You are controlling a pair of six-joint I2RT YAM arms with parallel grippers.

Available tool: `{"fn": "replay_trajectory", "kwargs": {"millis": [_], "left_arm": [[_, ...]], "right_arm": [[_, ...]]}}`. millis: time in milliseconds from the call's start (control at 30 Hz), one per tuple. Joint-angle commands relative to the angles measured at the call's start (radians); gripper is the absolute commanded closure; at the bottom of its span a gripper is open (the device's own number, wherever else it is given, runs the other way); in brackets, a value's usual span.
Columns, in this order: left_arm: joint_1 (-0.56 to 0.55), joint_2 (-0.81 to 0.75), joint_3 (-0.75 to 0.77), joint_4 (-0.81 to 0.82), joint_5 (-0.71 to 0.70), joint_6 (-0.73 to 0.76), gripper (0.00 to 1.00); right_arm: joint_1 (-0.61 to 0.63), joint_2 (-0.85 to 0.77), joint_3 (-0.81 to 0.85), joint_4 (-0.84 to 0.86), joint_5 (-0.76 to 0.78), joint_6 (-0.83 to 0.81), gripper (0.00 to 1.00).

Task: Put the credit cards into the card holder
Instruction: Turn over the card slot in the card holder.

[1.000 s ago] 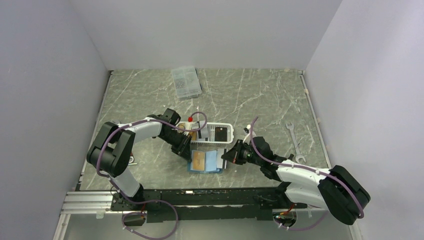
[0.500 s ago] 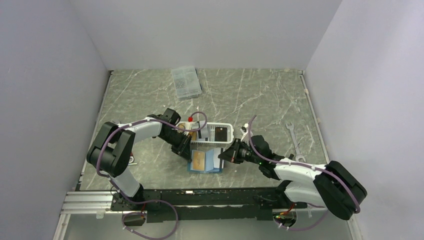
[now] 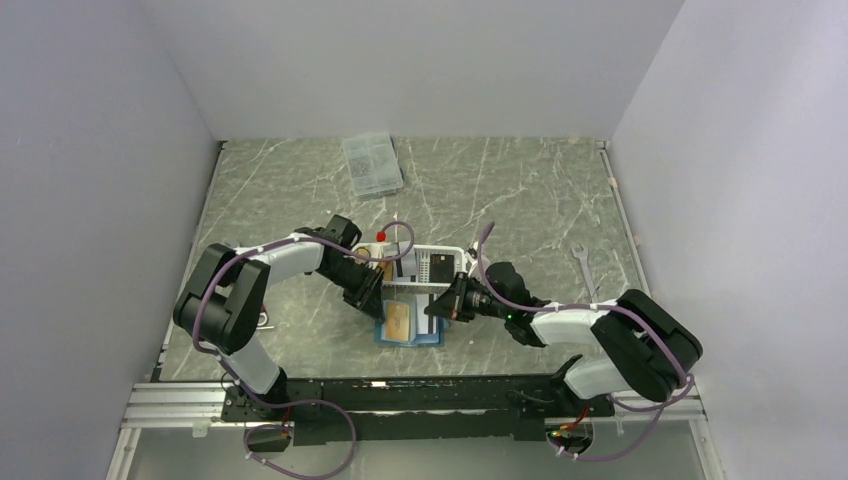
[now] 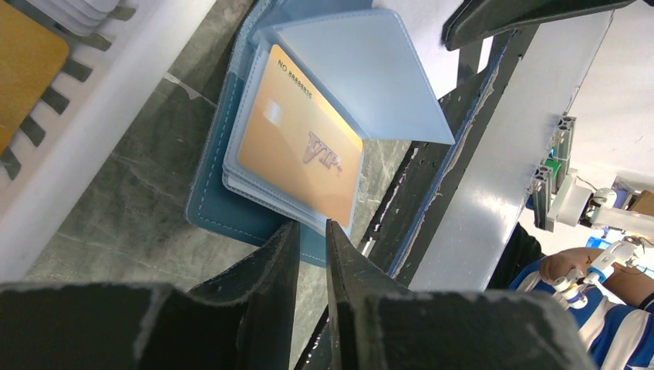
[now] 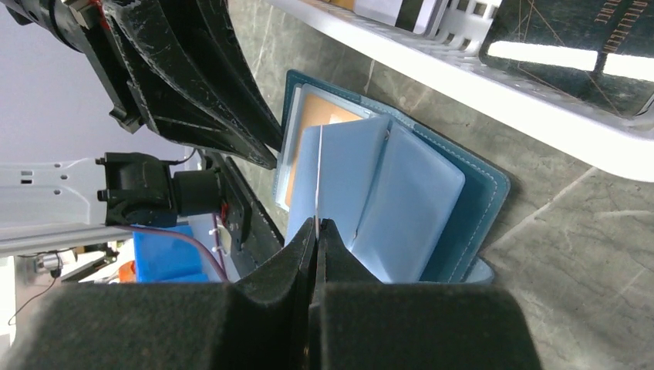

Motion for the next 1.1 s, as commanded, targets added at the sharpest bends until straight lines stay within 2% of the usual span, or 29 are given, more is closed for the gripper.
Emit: {"fn": "replay_trajectory", "kwargs": {"millis": [0,433,633,800,933,1067], "left_arm": [[0.01,-0.027,0.03,-0.019,0.041,0.032,0.75],[0.03,-0.039,0.04,-0.026,0.066,0.033,0.74],[0.052,-0.038,0.044,-0.032,0.13,0.04,0.71],[0.063,-0.029,0.039,-0.029,0.172,0.042,0.67],[0.063,-0.005,0.038,-0.028,0.162,0.045,0.67],[0.042,0.007,0.036,-0.011,0.062,0.037,0.69]], "right_arm": [[0.002,0.029,0.042,0.102,-0.042,0.005,1.0],[0.02,0.106,0.096,0.1,-0.08,-0.012,1.0],[0.037,0.145,0.117,0.041,-0.053,-0.042,1.0],[0.042,0.229,0.127,0.076,-0.065,-0.035,1.0],[0.043,0.267,0.132,0.095,-0.068,-0.031,1.0],[0.043,0.274,0.136,0.085,-0.068,-0.035,1.0]]}}
